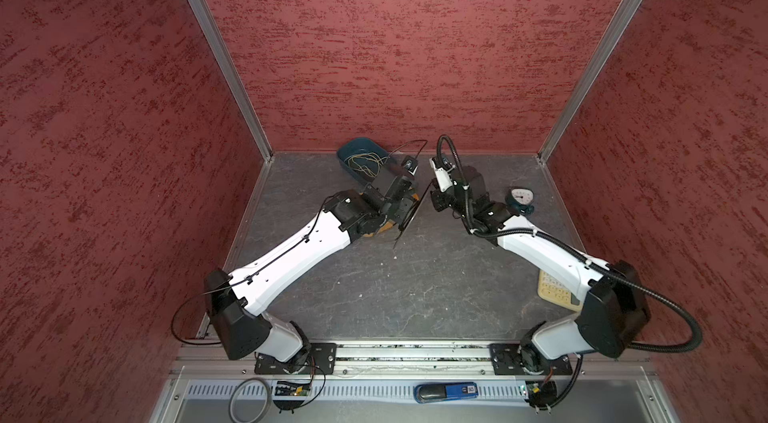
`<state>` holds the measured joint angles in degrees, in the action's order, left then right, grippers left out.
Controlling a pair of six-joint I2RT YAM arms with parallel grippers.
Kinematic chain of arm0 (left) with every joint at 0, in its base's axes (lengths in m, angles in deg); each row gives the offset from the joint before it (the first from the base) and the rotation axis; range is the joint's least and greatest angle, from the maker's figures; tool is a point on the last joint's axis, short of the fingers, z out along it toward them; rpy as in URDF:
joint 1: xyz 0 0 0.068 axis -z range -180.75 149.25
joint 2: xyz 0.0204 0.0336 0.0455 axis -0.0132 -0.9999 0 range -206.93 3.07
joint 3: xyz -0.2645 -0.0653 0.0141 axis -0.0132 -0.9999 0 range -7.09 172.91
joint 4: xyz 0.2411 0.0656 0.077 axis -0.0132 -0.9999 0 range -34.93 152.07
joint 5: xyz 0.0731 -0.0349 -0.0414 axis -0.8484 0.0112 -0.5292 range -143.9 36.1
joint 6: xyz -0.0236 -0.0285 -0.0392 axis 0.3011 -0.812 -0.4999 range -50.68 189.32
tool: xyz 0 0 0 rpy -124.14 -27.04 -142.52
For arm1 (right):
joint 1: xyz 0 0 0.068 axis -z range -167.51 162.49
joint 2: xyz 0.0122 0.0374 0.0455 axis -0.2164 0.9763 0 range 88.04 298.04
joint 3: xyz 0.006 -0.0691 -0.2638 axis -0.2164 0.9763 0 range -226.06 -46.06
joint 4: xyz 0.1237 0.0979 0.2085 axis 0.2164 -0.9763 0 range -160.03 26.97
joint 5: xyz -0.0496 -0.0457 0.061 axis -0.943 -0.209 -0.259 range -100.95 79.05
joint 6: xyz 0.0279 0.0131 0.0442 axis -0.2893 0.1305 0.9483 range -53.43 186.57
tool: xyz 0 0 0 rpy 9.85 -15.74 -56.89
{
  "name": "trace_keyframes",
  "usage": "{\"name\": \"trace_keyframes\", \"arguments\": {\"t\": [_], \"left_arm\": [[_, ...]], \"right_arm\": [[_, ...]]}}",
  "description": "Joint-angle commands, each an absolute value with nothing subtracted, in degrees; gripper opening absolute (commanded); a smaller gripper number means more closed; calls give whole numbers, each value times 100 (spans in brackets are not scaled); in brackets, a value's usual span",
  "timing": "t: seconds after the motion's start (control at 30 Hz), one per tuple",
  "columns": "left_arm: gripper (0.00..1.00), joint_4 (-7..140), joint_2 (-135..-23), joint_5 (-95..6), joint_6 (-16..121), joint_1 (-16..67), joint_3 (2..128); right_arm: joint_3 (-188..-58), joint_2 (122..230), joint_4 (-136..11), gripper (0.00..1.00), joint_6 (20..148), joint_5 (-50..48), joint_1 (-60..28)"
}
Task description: Wrap the cables
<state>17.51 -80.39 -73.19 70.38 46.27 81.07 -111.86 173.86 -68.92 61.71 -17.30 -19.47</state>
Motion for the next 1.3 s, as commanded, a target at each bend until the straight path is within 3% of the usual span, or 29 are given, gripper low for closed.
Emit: {"name": "trace_keyframes", "arguments": {"t": [0.0, 0.3, 0.43, 0.53, 0.87, 1.07, 1.27], "left_arm": [[0, 1074, -7458, -6490, 7021, 4631, 8400], [0, 1586, -6671, -5628, 6783, 4626, 8736], [0, 1793, -6610, -5290, 6671, 4613, 8903], [0, 1879, -6606, -5250, 6625, 4610, 9019], [0, 1806, -6733, -4813, 6395, 4594, 9645], [0, 1846, -6741, -4804, 6189, 4529, 10178], [0, 1870, -6757, -4654, 6120, 4430, 10623]], "right_arm": [[-11031, 17548, -6691, 0, 6373, -1377, -1532], [-9699, 17008, -5718, 4, 6895, -472, -1405], [-9065, 16262, -5216, 9, 6973, -586, -1405], [-8745, 15722, -5066, 18, 6991, -634, -1405], [-8324, 14787, -4984, 26, 6956, -610, -1405], [-8176, 14333, -5002, 60, 7032, -512, -1403], [-8148, 13962, -5124, 70, 7079, -545, -1405]]}}
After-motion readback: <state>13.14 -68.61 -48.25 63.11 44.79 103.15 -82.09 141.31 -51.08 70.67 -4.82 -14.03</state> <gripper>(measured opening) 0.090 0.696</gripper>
